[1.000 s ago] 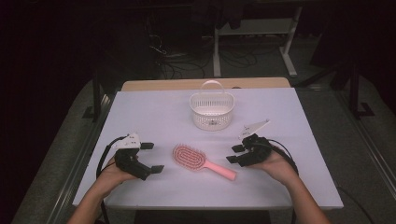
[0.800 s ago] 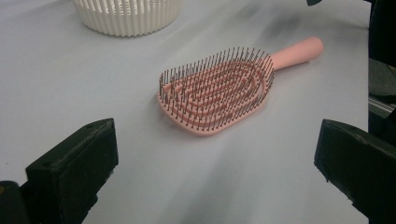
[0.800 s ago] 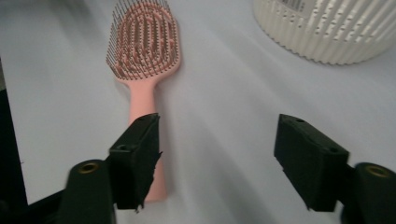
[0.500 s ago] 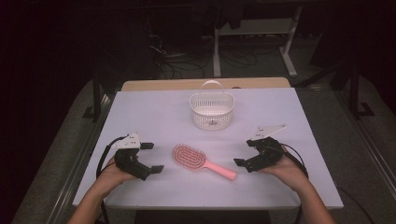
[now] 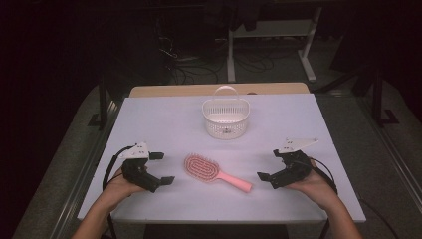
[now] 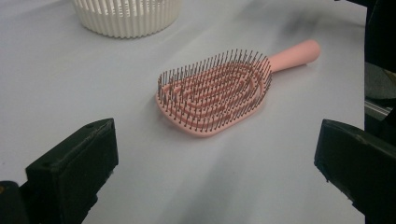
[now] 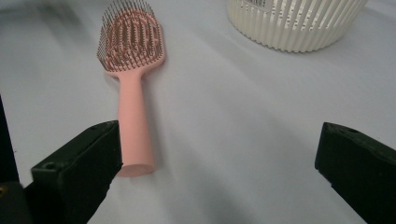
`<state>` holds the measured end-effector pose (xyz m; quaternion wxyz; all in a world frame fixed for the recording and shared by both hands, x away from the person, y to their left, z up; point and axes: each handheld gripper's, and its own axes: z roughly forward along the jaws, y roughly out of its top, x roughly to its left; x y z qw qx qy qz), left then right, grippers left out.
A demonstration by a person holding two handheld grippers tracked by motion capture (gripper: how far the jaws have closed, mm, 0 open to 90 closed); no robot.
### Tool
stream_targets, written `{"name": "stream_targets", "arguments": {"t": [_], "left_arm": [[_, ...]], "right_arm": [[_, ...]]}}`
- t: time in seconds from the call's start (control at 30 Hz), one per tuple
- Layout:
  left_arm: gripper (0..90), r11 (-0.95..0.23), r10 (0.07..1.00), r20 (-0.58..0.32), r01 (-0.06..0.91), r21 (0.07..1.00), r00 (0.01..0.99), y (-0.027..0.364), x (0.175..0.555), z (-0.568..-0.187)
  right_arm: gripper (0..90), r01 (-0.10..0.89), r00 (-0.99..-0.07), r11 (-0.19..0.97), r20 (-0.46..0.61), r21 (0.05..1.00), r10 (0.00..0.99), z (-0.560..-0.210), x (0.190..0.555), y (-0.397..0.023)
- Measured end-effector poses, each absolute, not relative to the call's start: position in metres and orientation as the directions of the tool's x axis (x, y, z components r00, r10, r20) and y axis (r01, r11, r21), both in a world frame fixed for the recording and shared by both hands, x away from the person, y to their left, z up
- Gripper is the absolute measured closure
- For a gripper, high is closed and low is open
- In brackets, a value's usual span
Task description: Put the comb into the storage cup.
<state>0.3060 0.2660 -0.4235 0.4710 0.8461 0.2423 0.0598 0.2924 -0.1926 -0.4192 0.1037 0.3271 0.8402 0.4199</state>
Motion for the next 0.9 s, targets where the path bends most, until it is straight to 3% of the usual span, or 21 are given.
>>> {"name": "stream_targets", "arguments": {"t": [0.9], "left_arm": [[0.0,-0.446,0.447,-0.137,0.353,0.823,0.884,0.2649,0.3063,-0.4245]], "right_arm": [[0.0,0.446,-0.775,0.405,0.117,0.798,0.622,-0.4114,0.2943,-0.1903]]}}
